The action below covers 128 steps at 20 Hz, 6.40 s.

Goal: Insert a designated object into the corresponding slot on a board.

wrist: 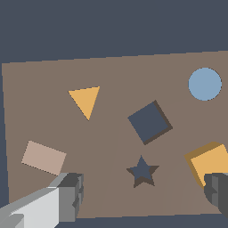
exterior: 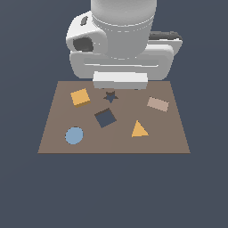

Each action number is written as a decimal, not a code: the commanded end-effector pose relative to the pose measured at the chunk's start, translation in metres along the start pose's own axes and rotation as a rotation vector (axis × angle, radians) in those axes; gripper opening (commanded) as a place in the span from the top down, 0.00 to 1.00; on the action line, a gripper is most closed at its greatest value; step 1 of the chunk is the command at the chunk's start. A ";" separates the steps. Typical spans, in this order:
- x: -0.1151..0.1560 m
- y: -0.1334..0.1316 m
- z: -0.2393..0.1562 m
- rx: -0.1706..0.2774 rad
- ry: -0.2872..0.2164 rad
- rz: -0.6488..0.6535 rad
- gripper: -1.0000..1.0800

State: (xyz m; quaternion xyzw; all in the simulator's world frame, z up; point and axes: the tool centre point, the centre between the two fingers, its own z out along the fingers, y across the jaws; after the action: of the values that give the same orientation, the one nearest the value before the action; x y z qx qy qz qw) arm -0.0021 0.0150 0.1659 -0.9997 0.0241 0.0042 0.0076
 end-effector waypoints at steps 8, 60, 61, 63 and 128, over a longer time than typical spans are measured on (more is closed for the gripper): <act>-0.004 0.007 0.006 -0.001 0.000 -0.023 0.04; -0.044 0.149 0.134 -0.017 0.005 -0.450 0.04; -0.044 0.149 0.134 -0.017 0.005 -0.450 0.04; -0.044 0.149 0.134 -0.017 0.005 -0.450 1.00; 0.033 0.058 0.124 -0.020 -0.010 -2.003 1.00</act>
State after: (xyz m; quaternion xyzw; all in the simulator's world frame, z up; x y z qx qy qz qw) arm 0.0270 -0.0459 0.0400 -0.5748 -0.8183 0.0003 -0.0005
